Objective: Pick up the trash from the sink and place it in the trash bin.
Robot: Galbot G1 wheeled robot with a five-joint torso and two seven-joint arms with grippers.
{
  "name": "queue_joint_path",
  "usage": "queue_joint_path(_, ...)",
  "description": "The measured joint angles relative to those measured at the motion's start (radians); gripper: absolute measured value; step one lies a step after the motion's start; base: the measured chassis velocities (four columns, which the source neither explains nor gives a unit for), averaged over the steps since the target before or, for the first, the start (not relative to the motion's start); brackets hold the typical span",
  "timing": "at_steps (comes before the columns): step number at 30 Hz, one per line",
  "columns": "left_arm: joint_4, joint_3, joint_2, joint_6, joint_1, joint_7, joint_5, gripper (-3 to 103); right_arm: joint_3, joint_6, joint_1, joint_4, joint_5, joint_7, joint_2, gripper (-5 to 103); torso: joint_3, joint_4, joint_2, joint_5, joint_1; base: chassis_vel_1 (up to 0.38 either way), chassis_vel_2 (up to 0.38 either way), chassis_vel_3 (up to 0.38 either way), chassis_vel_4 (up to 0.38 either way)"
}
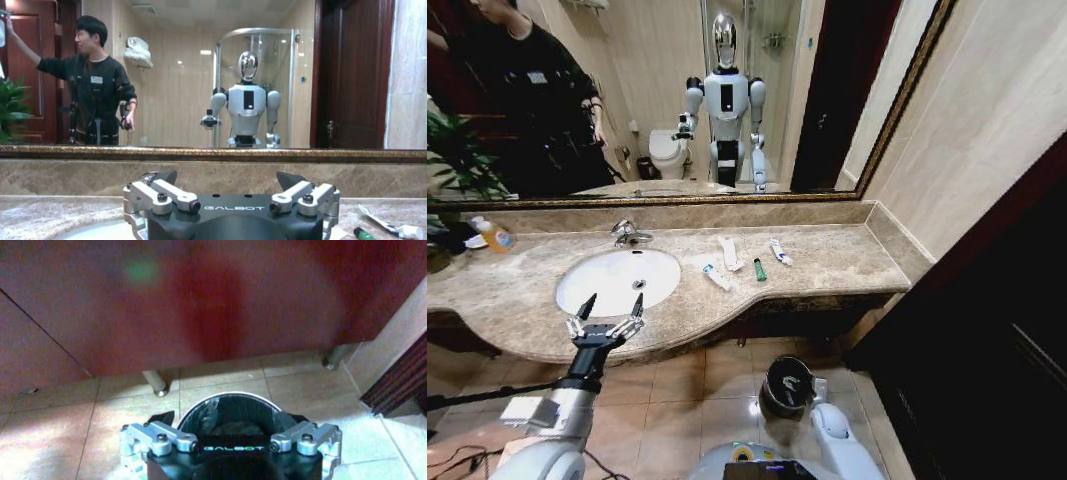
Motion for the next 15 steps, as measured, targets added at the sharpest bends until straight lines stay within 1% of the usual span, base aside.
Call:
queue_joint_path(8, 0.0, 0.0, 0.0, 0.0, 0.0, 0.0, 0.0, 100, -0.003, -0.003, -0.033, 0.057, 0.022, 0.003, -0.012, 100, 0.0, 0.0, 0.0, 0.0, 0.0, 0.0, 0.0, 0.0, 0.0)
queue_joint_path(11, 0.0, 0.0, 0.0, 0.0, 0.0, 0.0, 0.0, 100, -0.004, -0.016, -0.081, 0.155, 0.061, 0.019, -0.018, 100, 0.0, -0.0001, 0.0, 0.0, 0.0, 0.0, 0.0, 0.0, 0.0)
queue_joint_path(13, 0.0, 0.0, 0.0, 0.0, 0.0, 0.0, 0.0, 100, -0.002, -0.02, -0.117, 0.249, 0.087, 0.044, -0.024, 100, 0.0, 0.0, 0.0, 0.0001, 0.0, 0.0, 0.0, 0.0, 0.0)
queue_joint_path(14, 0.0, 0.0, 0.0, 0.0, 0.0, 0.0, 0.0, 100, -0.002, -0.02, -0.117, 0.249, 0.087, 0.044, -0.024, 100, 0.0, 0.0, 0.0, 0.0001, 0.0, 0.0, 0.0, 0.0, 0.0)
queue_joint_path(15, 0.0, 0.0, 0.0, 0.0, 0.0, 0.0, 0.0, 100, 0.002, -0.021, -0.143, 0.314, 0.098, 0.06, -0.031, 100, 0.0, 0.0, 0.0, 0.0001, 0.0, 0.0, 0.0, 0.0, 0.0)
